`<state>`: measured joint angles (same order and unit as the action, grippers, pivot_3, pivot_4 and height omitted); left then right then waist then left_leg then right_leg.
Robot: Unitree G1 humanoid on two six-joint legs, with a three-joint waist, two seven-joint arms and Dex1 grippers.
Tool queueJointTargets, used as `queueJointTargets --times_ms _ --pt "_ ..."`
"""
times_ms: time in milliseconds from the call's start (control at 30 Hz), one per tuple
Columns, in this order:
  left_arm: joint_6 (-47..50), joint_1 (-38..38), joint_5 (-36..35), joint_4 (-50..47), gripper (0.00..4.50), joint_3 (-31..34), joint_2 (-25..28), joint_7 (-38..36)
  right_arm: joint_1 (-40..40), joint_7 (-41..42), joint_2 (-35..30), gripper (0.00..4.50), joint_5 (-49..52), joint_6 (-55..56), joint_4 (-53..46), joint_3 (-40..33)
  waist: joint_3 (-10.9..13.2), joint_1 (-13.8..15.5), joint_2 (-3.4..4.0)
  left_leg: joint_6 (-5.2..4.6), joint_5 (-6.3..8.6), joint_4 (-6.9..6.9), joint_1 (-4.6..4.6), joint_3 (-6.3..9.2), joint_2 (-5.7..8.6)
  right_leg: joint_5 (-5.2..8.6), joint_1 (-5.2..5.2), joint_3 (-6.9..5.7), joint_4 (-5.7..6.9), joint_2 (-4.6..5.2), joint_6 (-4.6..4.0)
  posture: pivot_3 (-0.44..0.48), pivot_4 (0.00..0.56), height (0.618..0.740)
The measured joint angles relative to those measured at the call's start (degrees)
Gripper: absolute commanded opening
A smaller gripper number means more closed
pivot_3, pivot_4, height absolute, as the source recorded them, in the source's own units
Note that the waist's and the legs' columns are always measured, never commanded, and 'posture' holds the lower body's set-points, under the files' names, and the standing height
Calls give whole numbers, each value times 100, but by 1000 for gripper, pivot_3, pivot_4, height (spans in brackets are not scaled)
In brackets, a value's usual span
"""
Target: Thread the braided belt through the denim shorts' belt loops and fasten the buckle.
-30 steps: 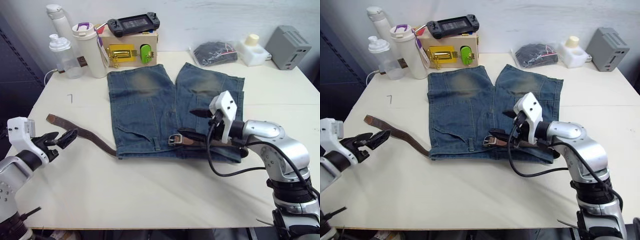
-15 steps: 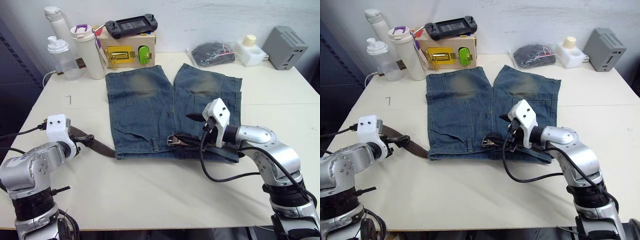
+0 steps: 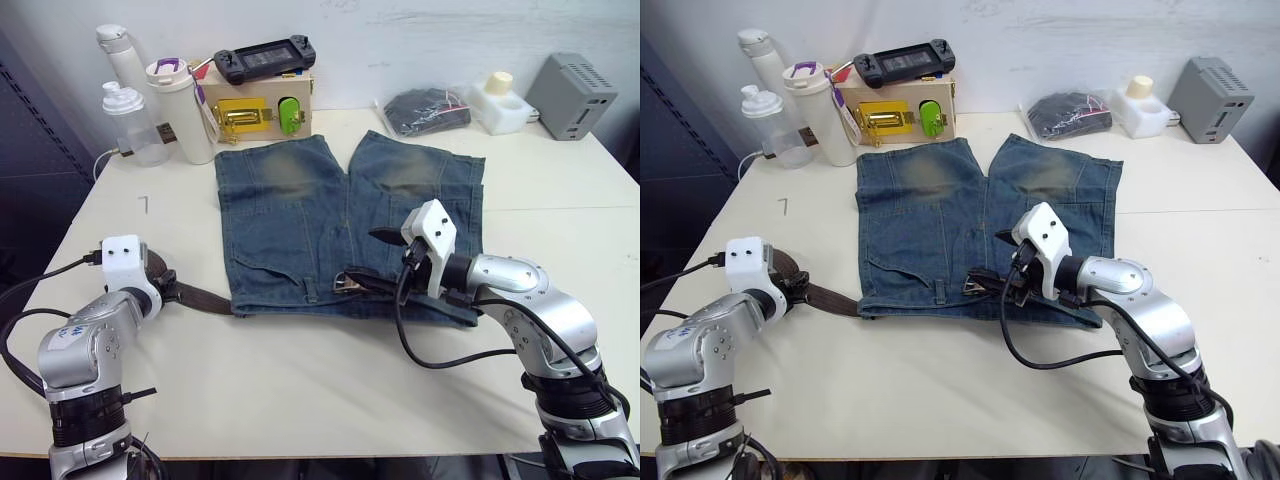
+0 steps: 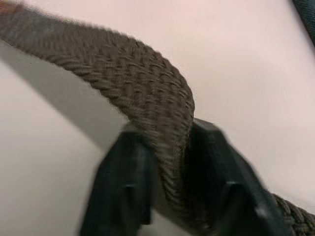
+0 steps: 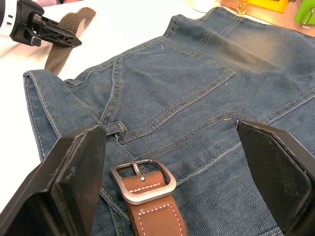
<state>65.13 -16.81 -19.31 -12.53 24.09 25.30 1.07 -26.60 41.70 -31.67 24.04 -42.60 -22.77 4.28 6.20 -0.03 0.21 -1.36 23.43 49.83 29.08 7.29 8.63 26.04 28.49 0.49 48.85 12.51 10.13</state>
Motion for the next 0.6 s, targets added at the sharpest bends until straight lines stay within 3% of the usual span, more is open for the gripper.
queueJointTargets --times_ms 33,200,367,433,533,600 --pt "-45 1 4 14 45 35 -49 -9 0 -7 -2 4500 -2 0 0 0 -2 0 4 0 0 0 0 0 0 0 0 0 0 0 0 0 150 645" --pt "-948 188 -81 38 45 296 -484 -287 0 -11 -12 4500 0 1 -3 -2 1 27 -1 0 0 5 4 2 1 0 -1 -3 -4 0 0 0 150 645" --pt "-2730 665 80 -329 45 -53 -499 -1026 3 30 -44 4500 12 9 -43 -3 68 60 -111 1 -1 16 27 7 -4 0 8 -13 -14 -3 -1 0 150 645" --pt "-3391 706 358 -691 45 -388 -137 -1352 3 78 -71 4500 15 35 -94 -3 79 63 -126 1 -1 15 30 6 -4 0 4 -13 -33 -4 -1 0 150 645" --pt "-4607 925 1381 -1213 45 -1397 1054 -2022 -5 193 -178 4500 -10 224 -194 0 90 48 -111 -5 3 11 30 -14 0 0 4 -7 -42 3 -1 0 150 645" --pt "-5212 1100 1957 -1256 45 -1893 1516 -2313 -10 266 -282 4500 -125 394 -194 71 99 49 -98 -8 4 11 30 -18 -1 0 6 -8 -44 4 -1 0 150 645"
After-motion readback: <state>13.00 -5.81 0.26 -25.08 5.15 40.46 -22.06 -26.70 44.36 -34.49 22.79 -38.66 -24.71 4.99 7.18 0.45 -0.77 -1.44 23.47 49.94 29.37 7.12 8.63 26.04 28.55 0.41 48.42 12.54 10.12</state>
